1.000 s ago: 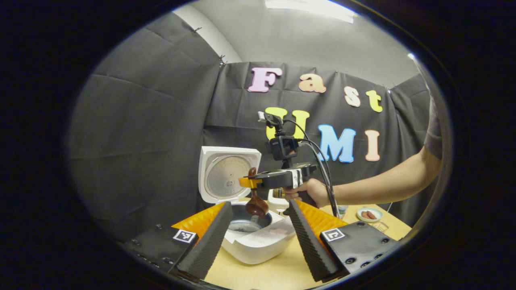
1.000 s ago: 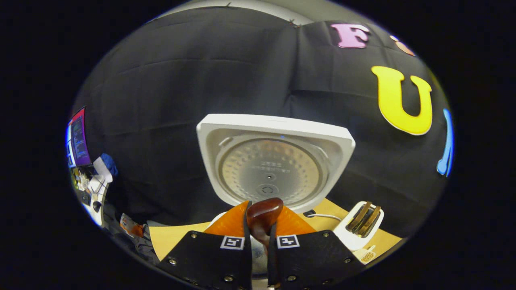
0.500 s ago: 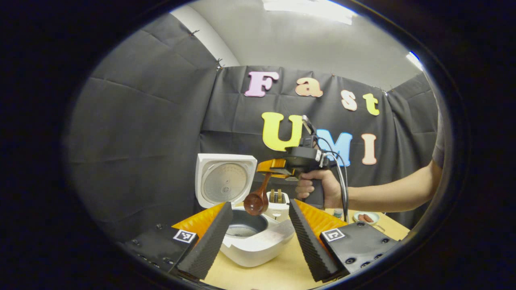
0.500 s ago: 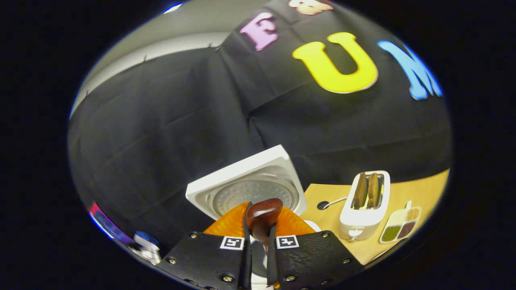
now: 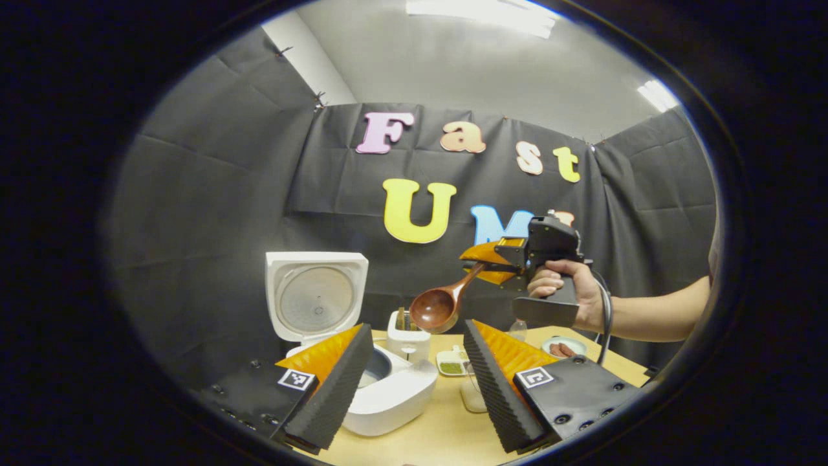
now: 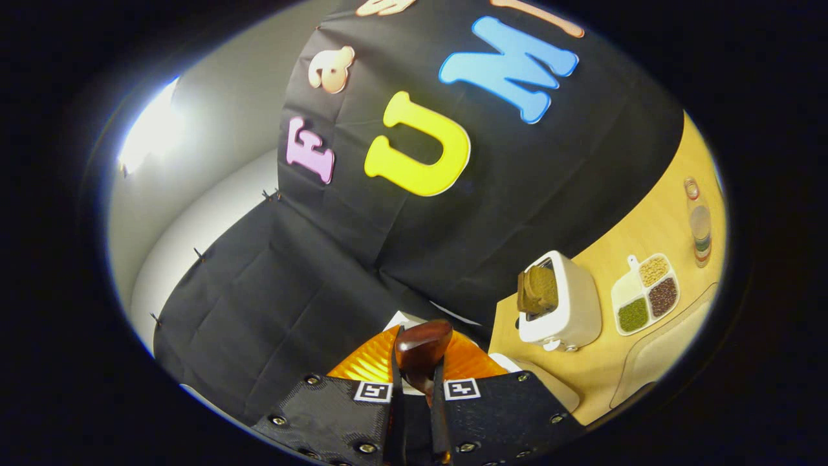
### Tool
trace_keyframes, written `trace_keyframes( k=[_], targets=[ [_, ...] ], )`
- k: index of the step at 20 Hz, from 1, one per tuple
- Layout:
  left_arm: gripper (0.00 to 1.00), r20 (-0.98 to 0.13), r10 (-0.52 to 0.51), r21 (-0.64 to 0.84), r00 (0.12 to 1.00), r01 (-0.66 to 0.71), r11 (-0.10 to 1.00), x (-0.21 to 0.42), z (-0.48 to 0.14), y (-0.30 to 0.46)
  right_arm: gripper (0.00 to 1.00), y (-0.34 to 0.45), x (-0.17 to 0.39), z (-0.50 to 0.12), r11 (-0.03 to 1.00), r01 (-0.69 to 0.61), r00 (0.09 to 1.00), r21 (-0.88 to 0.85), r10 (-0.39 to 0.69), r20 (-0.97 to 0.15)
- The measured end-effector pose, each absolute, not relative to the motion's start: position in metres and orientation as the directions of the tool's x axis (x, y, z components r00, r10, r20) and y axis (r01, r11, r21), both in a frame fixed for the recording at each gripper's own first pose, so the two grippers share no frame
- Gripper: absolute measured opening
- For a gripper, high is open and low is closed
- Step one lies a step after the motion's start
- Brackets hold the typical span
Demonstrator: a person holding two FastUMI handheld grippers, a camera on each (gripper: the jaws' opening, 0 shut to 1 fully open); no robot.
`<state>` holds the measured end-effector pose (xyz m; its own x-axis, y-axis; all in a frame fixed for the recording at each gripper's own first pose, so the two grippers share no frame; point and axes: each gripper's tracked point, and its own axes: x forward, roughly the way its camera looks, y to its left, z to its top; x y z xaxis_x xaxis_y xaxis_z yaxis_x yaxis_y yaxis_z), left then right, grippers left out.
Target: Close the left gripper, press the button to open the rice cooker; take a wooden spoon from the chopstick holder with the right hand, scoop a spoonful of rice and pour it into the rice cooker, then put the wooden spoon back into the chopstick holder.
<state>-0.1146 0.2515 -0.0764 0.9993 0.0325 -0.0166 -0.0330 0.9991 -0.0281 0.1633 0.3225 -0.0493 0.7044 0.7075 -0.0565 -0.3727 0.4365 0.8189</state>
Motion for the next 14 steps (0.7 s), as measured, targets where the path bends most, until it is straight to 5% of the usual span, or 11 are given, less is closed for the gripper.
trace_keyframes(
  k=[14],
  targets=[
    [0.96, -0.033, -0.102, -0.010, 0.994, 0.102, 0.995, -0.062, -0.079, 0.161, 0.14, 0.094, 0.130, -0.072, 0.616, -0.196, 0.888, 0.763, 0.441, -0.129]
  ],
)
